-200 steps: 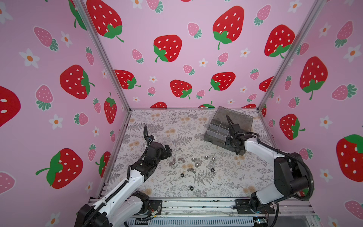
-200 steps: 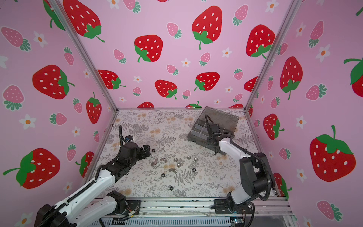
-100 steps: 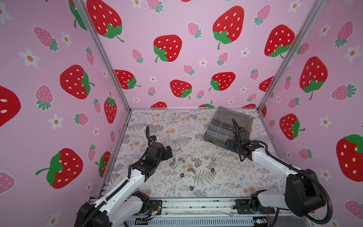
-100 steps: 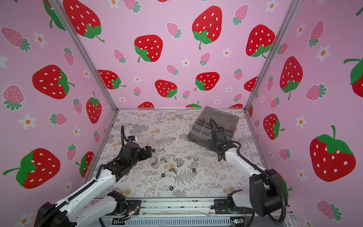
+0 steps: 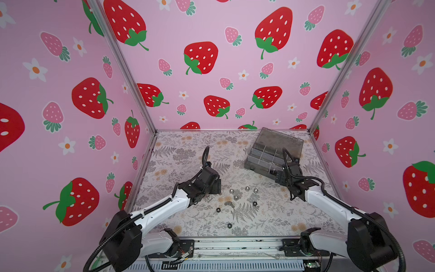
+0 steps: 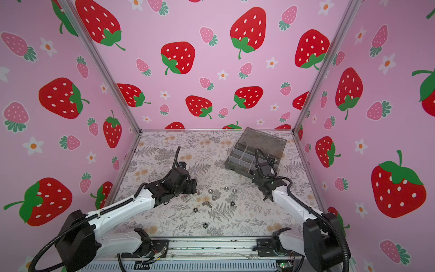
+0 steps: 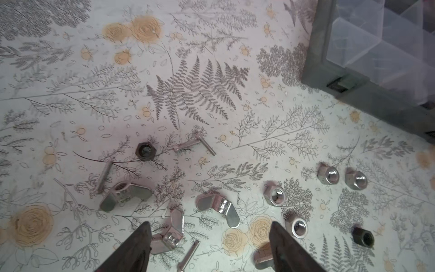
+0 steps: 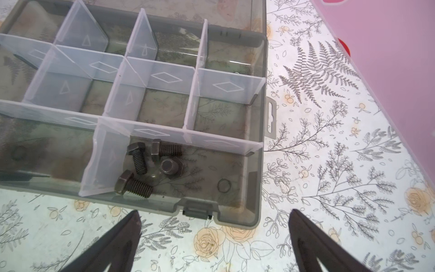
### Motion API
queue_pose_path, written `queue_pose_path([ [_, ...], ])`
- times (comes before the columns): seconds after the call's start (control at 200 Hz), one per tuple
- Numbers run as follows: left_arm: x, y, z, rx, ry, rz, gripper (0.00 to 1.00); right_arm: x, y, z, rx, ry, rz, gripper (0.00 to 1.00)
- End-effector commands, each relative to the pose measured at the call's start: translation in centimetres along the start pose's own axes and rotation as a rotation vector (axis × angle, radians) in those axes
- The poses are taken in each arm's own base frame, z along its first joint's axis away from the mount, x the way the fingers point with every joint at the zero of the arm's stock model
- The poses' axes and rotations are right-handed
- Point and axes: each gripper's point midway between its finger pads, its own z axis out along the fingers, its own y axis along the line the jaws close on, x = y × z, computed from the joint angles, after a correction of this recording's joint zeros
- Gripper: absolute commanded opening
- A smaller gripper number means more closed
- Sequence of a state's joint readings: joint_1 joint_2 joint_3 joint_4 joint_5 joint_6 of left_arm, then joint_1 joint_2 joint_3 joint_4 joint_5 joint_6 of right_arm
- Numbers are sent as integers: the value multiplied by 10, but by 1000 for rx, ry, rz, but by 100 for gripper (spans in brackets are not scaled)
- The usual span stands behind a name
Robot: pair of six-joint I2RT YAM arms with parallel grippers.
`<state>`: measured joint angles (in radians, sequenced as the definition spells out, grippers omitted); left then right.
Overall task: Sort the screws and nuts into containers
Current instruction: Place the screw into the container, then pick up the nut at the center of the table.
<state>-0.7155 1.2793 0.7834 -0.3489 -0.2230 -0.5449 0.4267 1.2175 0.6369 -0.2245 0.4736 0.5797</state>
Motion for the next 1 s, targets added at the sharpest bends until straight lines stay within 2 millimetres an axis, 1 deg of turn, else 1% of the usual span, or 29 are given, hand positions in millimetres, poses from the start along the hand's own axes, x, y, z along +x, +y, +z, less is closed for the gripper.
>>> queue_pose_path([
  [0.0, 17, -7, 3, -34, 101, 34, 77, -7, -11, -3, 39, -50, 56, 100],
  [0.14, 31, -18, 18, -45, 169, 22, 76, -6, -13, -3, 48, -56, 62, 100],
  [0.305, 38, -25, 35, -72, 225, -28, 75, -8, -13, -4, 48, -59, 64, 100],
  [0.56, 40, -21, 51, -133, 241, -72, 75, -13, -11, -7, 34, -69, 76, 100],
  [0.83, 44, -24, 64, -135, 274, -69, 73, -13, -11, -12, 12, -76, 104, 100],
  [0.991, 45, -20, 70, -145, 276, -73, 73, -15, -11, -14, 5, -84, 108, 100],
])
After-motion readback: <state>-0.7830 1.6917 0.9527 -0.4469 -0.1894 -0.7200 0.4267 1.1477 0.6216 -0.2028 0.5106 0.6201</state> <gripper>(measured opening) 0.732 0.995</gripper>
